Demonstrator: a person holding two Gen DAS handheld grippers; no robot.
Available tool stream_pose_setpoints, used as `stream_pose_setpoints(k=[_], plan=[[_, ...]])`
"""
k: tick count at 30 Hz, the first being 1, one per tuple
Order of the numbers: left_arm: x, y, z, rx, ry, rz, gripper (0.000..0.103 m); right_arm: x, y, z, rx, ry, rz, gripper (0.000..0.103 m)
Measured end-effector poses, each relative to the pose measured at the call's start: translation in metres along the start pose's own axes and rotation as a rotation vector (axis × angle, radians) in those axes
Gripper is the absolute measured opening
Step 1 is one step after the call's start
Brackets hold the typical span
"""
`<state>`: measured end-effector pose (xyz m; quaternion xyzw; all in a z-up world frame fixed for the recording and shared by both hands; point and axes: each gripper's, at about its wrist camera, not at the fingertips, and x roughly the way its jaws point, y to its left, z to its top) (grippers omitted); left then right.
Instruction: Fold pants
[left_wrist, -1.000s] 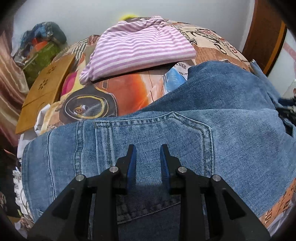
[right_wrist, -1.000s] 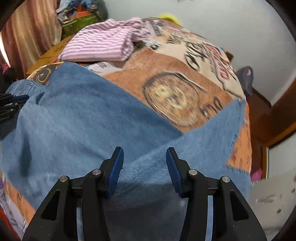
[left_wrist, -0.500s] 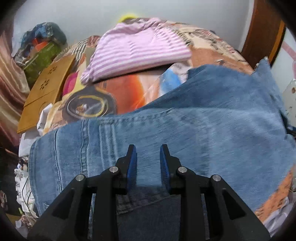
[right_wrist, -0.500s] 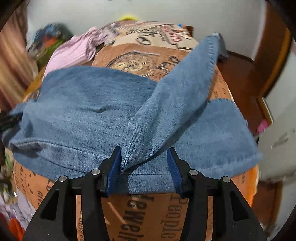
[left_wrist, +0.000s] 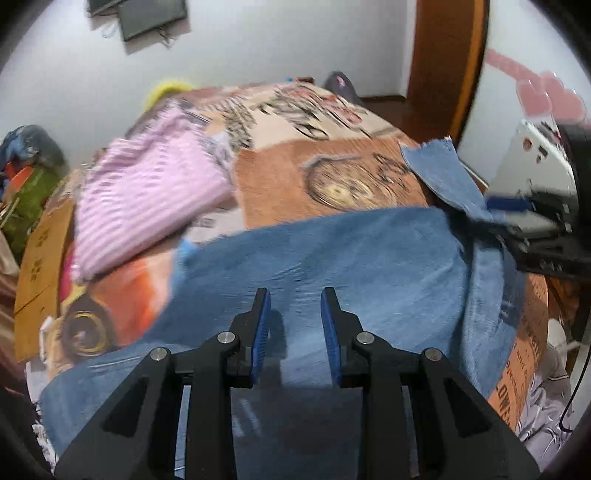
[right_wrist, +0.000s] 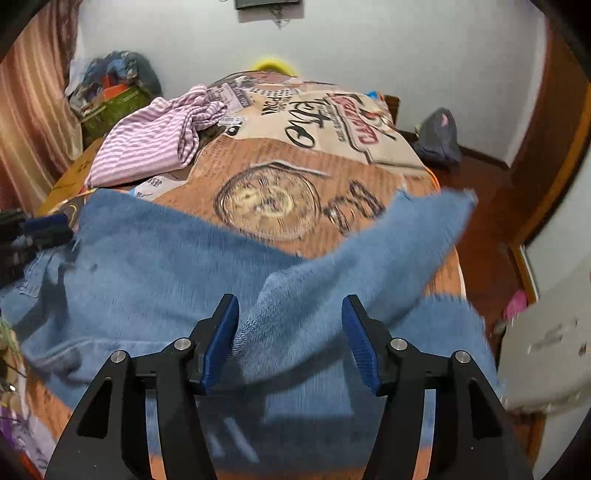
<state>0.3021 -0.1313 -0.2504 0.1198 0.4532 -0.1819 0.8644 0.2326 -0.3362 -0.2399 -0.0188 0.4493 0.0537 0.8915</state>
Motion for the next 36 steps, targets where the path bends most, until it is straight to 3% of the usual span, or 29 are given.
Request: stream_pose_setpoints(k=[5, 13, 16, 21, 25, 29, 36], plan=[[0.023, -0.017, -0.011, 0.007, 0.049, -0.022, 0.028, 0.017, -0.003, 0.003, -0.039, 0.031, -0.063, 0.054], [0.022, -0.019, -0.006, -0.003, 0.075, -0.047, 0.028, -0.014, -0.048, -0.057, 0.152, 0.006, -0.092, 0.056], [0.02, -0.03, -0.004, 0.03, 0.072, -0.047, 0.028, -0.027, -0.065, -0.074, 0.231, -0.018, -0.217, 0.055], [0.022, -0.055, 0.002, 0.081, 0.086, -0.076, 0.028, -0.043, -0.1, -0.092, 0.363, -0.013, -0.169, 0.055], [0.032, -0.083, 0.016, 0.127, 0.122, -0.124, 0.028, -0.072, -0.112, -0.09, 0.402, -0.087, -0.149, 0.055], [0.055, -0.122, 0.036, 0.163, 0.228, -0.217, 0.032, -0.094, -0.12, -0.098, 0.466, -0.159, -0.118, 0.055], [0.109, -0.191, 0.077, 0.226, 0.366, -0.243, 0.033, -0.112, -0.134, -0.136, 0.58, -0.188, -0.104, 0.055]])
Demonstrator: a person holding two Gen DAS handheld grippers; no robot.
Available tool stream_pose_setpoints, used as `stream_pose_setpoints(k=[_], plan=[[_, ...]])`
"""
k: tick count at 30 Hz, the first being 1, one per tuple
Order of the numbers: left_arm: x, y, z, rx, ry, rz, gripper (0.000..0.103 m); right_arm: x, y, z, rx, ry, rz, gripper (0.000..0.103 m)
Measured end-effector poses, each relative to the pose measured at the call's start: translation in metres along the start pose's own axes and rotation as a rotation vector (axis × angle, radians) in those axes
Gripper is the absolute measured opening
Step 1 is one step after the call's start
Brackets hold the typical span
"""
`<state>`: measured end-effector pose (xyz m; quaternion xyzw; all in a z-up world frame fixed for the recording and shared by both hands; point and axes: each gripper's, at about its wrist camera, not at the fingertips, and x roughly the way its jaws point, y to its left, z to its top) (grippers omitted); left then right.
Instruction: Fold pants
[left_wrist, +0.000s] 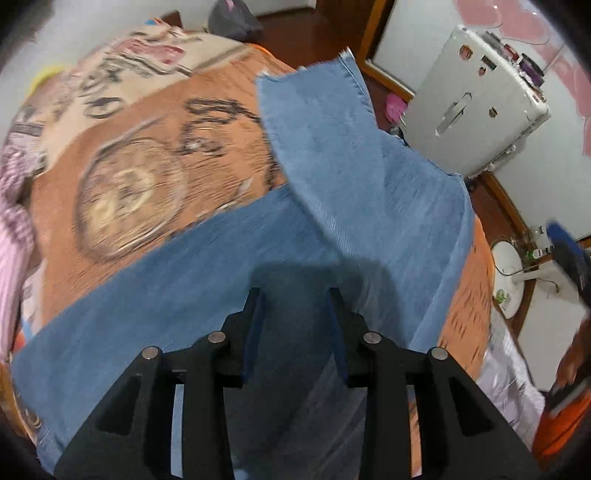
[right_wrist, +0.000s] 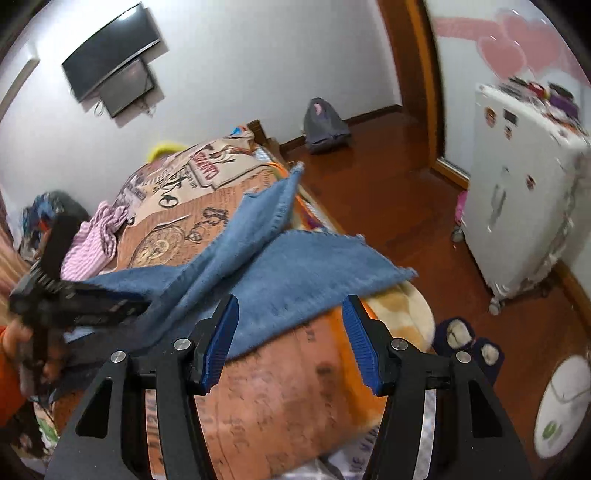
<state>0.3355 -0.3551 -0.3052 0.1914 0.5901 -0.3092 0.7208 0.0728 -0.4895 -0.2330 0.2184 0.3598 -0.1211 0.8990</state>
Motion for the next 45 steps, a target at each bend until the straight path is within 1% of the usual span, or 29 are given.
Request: stream_pose_setpoints(k=[3, 4, 6, 7, 8, 11, 14, 16, 19, 23, 25, 27, 29, 31, 34, 36, 38, 39, 41, 42, 45], plan=[[0.018, -0.017, 0.021, 0.027, 0.013, 0.022, 0.033, -0.002, -0.013, -0.004, 0.027, 0.003, -0.015, 0.055], [0.02, -0.02, 0.024, 0.026, 0.003, 0.017, 0.033, -0.004, -0.016, -0.004, 0.032, 0.002, -0.024, 0.055], [0.023, -0.025, 0.027, 0.019, -0.011, -0.025, 0.029, -0.006, -0.024, -0.003, 0.037, -0.001, -0.037, 0.055], [0.024, -0.028, 0.026, 0.023, -0.016, -0.034, 0.018, -0.008, -0.027, -0.003, 0.036, -0.003, -0.042, 0.055], [0.024, -0.032, 0.024, 0.03, -0.025, -0.041, 0.011, -0.01, -0.029, -0.001, 0.032, -0.005, -0.049, 0.055], [0.022, -0.043, 0.014, 0.05, -0.077, 0.005, 0.011, -0.014, -0.034, 0.003, 0.018, -0.014, -0.063, 0.055], [0.013, -0.054, 0.004, 0.074, -0.126, 0.006, 0.011, -0.013, -0.034, 0.006, 0.005, -0.021, -0.067, 0.055], [0.009, -0.062, 0.0, 0.097, -0.145, -0.015, 0.011, -0.011, -0.031, 0.009, -0.007, -0.025, -0.061, 0.055], [0.003, -0.072, -0.009, 0.128, -0.142, -0.054, 0.011, -0.009, -0.023, 0.013, -0.031, -0.031, -0.057, 0.055], [0.004, -0.08, -0.013, 0.123, -0.152, -0.079, 0.011, -0.013, -0.019, 0.016, -0.038, -0.051, -0.05, 0.055], [0.004, -0.086, -0.01, 0.118, -0.156, -0.098, 0.011, -0.015, -0.019, 0.016, -0.037, -0.052, -0.051, 0.055], [0.0, -0.087, -0.01, 0.113, -0.157, -0.141, 0.013, -0.016, -0.019, 0.015, -0.039, -0.052, -0.062, 0.055], [-0.007, -0.088, -0.01, 0.113, -0.164, -0.165, 0.018, -0.016, -0.02, 0.014, -0.035, -0.042, -0.069, 0.055], [-0.018, -0.086, -0.012, 0.109, -0.192, -0.155, 0.02, -0.013, -0.022, 0.012, -0.033, -0.03, -0.076, 0.055], [-0.038, -0.072, -0.01, 0.084, -0.231, -0.124, 0.024, -0.006, -0.024, 0.011, -0.028, -0.007, -0.084, 0.055], [-0.057, -0.05, -0.01, 0.051, -0.264, -0.092, 0.025, 0.0, -0.025, 0.012, -0.027, 0.008, -0.087, 0.055], [-0.072, -0.028, -0.011, 0.019, -0.293, -0.053, 0.033, 0.006, -0.024, 0.013, -0.031, 0.019, -0.083, 0.055], [-0.082, -0.009, -0.013, -0.003, -0.316, -0.017, 0.035, 0.01, -0.021, 0.013, -0.038, 0.028, -0.078, 0.055], [-0.095, 0.019, -0.017, -0.036, -0.345, 0.046, 0.045, 0.017, -0.016, 0.014, -0.055, 0.038, -0.072, 0.055], [-0.101, 0.04, -0.021, -0.063, -0.355, 0.091, 0.046, 0.021, -0.013, 0.014, -0.064, 0.04, -0.071, 0.055], [-0.111, 0.09, -0.037, -0.145, -0.342, 0.167, 0.046, 0.035, -0.007, 0.014, -0.072, 0.058, -0.064, 0.055]])
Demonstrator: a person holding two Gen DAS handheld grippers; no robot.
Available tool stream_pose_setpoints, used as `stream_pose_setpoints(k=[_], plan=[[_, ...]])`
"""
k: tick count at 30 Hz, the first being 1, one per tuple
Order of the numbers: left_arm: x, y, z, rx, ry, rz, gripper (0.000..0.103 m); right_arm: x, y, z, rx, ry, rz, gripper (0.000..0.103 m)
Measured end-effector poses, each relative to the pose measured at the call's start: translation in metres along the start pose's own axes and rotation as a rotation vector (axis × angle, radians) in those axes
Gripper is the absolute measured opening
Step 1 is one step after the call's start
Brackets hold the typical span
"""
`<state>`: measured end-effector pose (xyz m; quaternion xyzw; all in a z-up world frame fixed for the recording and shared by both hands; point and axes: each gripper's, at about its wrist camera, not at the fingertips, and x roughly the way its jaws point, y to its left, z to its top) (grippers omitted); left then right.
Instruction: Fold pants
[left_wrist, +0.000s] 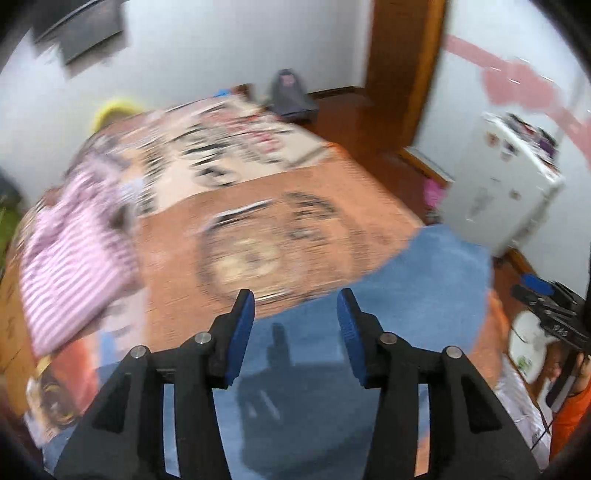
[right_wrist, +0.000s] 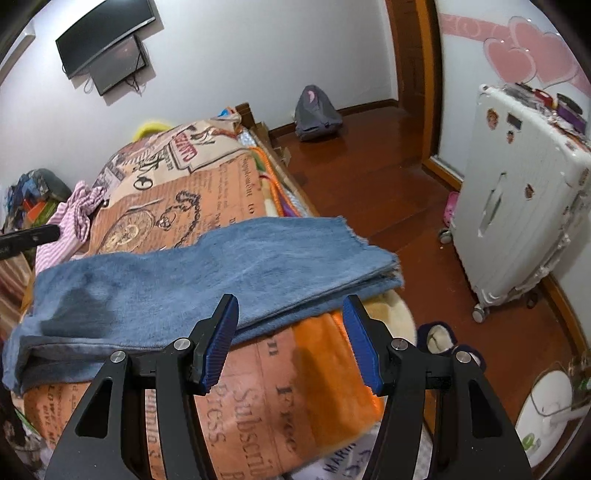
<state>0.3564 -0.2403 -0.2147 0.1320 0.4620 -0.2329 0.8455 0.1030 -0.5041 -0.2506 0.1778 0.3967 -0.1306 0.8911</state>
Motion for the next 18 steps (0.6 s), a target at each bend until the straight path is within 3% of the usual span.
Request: stream_pose_setpoints(k=[5, 9, 13, 18], plan=[[-0.018, 0.078, -0.03, -0.077, 0.005, 0.122, 0.05, 0.017, 0.021, 0.004, -0.025, 0.038, 0.044, 0.055], [-0.046, 0.148, -0.071, -0.189, 0.007, 0.22, 0.055, 0.024, 0.059, 0.019, -0.117, 0.053, 0.094, 0.055], [-0.077, 0.214, -0.122, -0.309, 0.008, 0.318, 0.062, 0.025, 0.122, 0.039, -0.258, 0.037, 0.167, 0.055], [-0.106, 0.288, -0.189, -0.449, 0.029, 0.398, 0.062, 0.027, 0.218, 0.047, -0.45, 0.02, 0.28, 0.056]])
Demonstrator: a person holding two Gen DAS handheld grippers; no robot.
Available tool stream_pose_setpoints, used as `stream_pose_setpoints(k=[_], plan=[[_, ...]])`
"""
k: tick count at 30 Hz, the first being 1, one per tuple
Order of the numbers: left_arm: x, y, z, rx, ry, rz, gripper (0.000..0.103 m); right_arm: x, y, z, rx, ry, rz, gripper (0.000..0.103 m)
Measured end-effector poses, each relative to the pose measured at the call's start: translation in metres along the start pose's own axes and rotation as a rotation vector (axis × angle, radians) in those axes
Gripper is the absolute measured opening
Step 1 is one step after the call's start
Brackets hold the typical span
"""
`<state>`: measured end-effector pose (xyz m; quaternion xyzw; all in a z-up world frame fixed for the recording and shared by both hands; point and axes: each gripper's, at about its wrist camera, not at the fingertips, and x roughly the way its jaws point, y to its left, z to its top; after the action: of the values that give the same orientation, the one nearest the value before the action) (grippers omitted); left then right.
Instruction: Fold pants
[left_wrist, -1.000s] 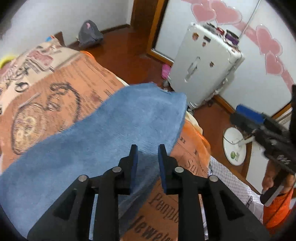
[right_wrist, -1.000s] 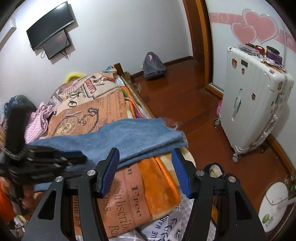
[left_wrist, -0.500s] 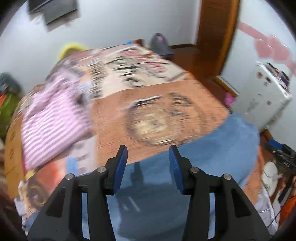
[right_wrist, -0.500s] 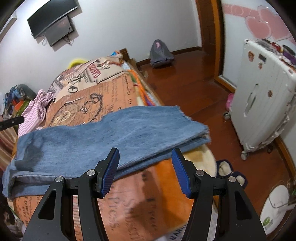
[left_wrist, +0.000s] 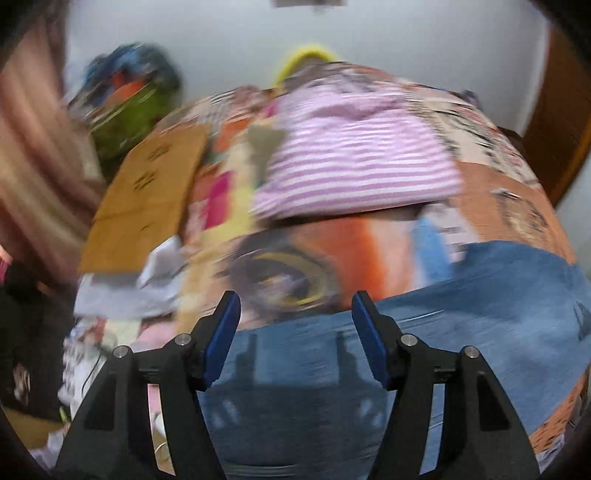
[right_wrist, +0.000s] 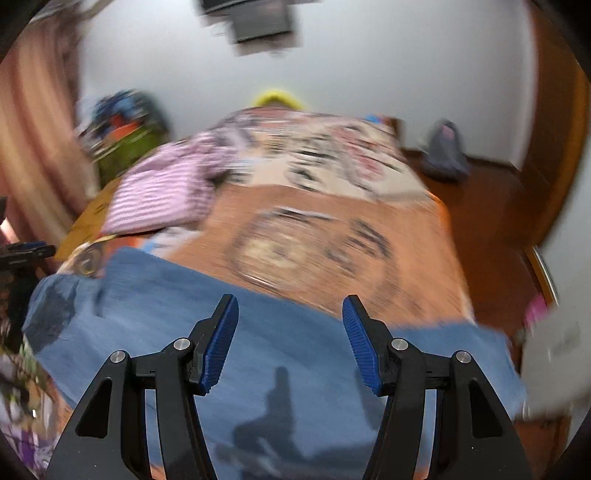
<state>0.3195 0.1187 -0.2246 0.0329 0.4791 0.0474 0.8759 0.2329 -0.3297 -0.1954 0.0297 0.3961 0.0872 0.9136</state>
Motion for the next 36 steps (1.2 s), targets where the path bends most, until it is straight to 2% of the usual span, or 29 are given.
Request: stream_pose_setpoints(k=[3, 6, 11, 15, 18, 20, 22, 27, 30, 32, 36], plan=[[0.008, 0.049, -0.016, -0.06, 0.015, 0.007, 0.064, 0.022, 0.051, 0.021, -0.112, 0.012, 0.066, 0.057], [0.024, 0.08, -0.03, -0.106, 0.044, -0.012, 0.065, 0.048, 0.1, 0.038, -0.2, 0.047, 0.116, 0.057], [0.058, 0.09, -0.044, -0.12, 0.106, -0.075, 0.065, 0.093, 0.151, 0.051, -0.285, 0.145, 0.188, 0.057], [0.067, 0.09, -0.042, -0.145, 0.098, -0.134, 0.065, 0.126, 0.185, 0.052, -0.371, 0.228, 0.214, 0.057], [0.069, 0.088, -0.039, -0.145, 0.096, -0.152, 0.065, 0.154, 0.191, 0.052, -0.37, 0.322, 0.241, 0.057], [0.068, 0.089, -0.041, -0.143, 0.091, -0.172, 0.058, 0.163, 0.192, 0.049, -0.362, 0.35, 0.256, 0.055], [0.066, 0.089, -0.043, -0.149, 0.095, -0.204, 0.056, 0.167, 0.191, 0.043, -0.356, 0.367, 0.265, 0.051], [0.062, 0.087, -0.052, -0.142, 0.097, -0.223, 0.054, 0.165, 0.188, 0.037, -0.343, 0.374, 0.277, 0.04], [0.056, 0.084, -0.058, -0.136, 0.094, -0.242, 0.04, 0.155, 0.191, 0.034, -0.38, 0.341, 0.254, 0.031], [0.052, 0.08, -0.061, -0.124, 0.086, -0.246, 0.026, 0.15, 0.193, 0.032, -0.413, 0.309, 0.23, 0.027], [0.04, 0.075, -0.055, -0.101, 0.041, -0.189, 0.011, 0.141, 0.194, 0.033, -0.42, 0.25, 0.208, 0.017]])
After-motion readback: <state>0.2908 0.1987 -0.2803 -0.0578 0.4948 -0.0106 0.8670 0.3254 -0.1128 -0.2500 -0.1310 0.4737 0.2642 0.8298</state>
